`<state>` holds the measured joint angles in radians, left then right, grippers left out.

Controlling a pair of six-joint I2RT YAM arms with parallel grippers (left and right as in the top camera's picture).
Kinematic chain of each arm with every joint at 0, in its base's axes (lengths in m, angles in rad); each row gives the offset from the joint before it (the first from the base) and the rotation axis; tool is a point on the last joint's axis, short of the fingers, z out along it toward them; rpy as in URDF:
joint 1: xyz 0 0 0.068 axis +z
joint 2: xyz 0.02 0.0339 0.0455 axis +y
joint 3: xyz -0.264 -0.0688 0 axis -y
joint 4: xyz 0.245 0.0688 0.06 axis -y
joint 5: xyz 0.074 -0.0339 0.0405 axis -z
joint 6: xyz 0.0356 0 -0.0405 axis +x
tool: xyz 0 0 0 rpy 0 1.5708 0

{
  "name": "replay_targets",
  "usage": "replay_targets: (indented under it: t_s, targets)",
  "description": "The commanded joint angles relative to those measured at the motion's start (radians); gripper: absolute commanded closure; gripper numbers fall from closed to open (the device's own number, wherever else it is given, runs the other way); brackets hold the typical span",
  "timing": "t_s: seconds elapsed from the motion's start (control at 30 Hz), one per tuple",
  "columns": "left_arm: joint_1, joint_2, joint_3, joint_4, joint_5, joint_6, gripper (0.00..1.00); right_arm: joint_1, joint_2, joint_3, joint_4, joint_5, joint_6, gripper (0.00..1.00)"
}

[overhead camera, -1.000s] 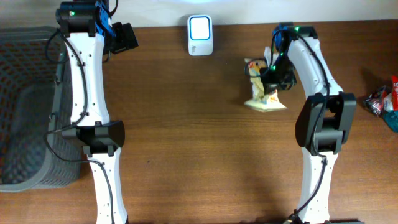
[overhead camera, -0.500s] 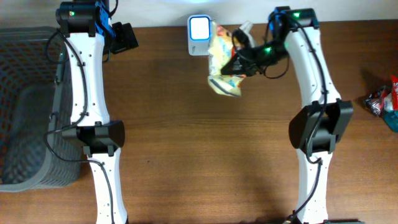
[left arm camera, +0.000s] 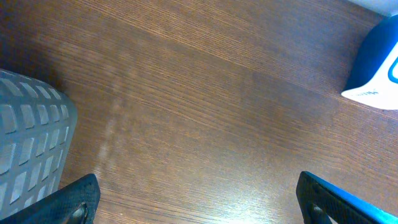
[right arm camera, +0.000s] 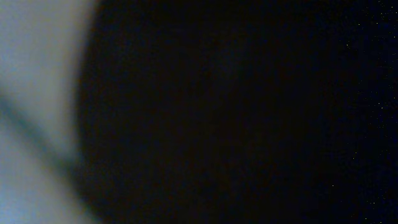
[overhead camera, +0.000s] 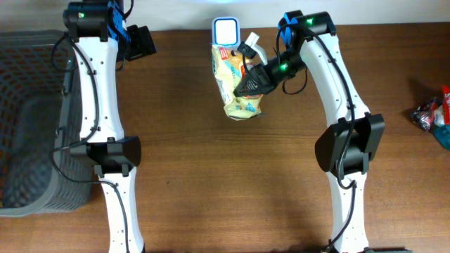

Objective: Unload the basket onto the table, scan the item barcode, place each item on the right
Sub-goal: 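Lift the yellow bag to the scanner face with the right gripper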

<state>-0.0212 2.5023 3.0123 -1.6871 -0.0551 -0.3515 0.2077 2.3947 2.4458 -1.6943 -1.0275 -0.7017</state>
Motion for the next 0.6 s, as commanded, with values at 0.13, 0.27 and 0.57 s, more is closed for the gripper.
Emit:
replay_targets:
  t_s: [0.13, 0.27, 0.57]
  targets:
    - [0.001, 0.0, -0.003, -0.001, 0.007, 0.008, 0.01, 0.003, -0.019, 0.01, -0.005, -0.014, -0.132, 0.96]
    - [0.001, -0.001, -0.003, -0.001, 0.007, 0.008, 0.01, 0.003, -0.019, 0.01, -0.005, -0.019, -0.128, 0.95]
    - [0.001, -0.001, -0.003, -0.001, 0.007, 0.008, 0.01, 0.003, -0.019, 0.01, 0.108, -0.019, 0.065, 0.96]
